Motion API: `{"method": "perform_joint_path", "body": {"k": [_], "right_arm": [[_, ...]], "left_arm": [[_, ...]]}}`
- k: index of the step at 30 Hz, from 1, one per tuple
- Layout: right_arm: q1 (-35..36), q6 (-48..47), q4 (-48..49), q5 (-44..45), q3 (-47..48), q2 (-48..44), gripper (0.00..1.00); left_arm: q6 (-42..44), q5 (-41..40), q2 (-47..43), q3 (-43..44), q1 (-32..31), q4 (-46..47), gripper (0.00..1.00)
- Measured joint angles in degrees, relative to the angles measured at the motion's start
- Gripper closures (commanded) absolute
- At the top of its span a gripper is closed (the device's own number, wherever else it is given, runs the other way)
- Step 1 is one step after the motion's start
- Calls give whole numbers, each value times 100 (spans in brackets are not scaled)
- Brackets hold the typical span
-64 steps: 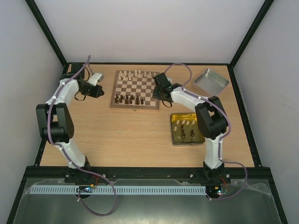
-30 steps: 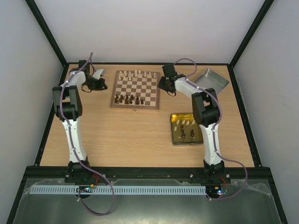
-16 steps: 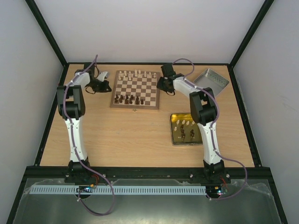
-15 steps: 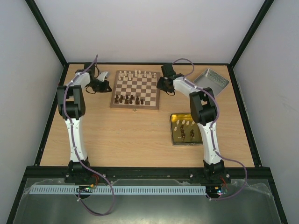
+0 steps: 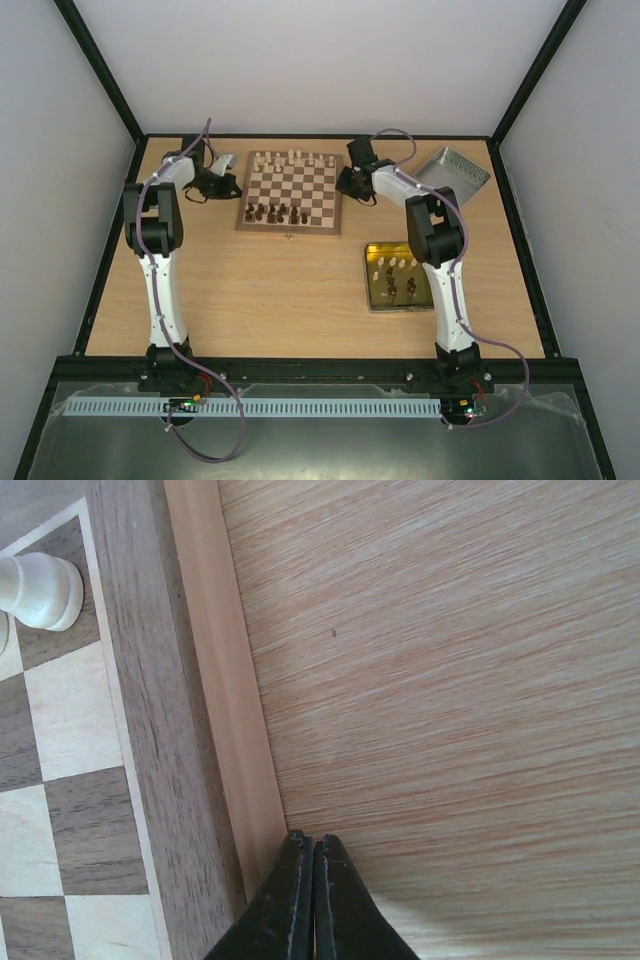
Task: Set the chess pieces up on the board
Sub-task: Move the chessboard to the center of the board.
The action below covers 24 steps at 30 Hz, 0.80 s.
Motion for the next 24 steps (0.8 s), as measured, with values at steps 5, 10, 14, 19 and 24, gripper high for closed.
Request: {"method": "perform_joint_path", "body": {"k": [5, 10, 14, 19, 24], "right_arm": [[-15, 37, 122, -74, -63, 0, 98], [11, 33, 232, -57, -140, -22, 98], [72, 31, 448, 55, -424, -164, 98], [232, 7, 516, 234, -850, -437, 98], [420, -28, 509, 413, -1224, -691, 98]], "left_arm": [[37, 92, -94, -236, 26, 214, 98], [127, 94, -251, -503, 33, 297, 98], [205, 72, -463, -911, 37, 328, 98], [323, -90, -848, -1403, 37, 319, 98], [444, -284, -1200, -1888, 44, 317, 98]]}}
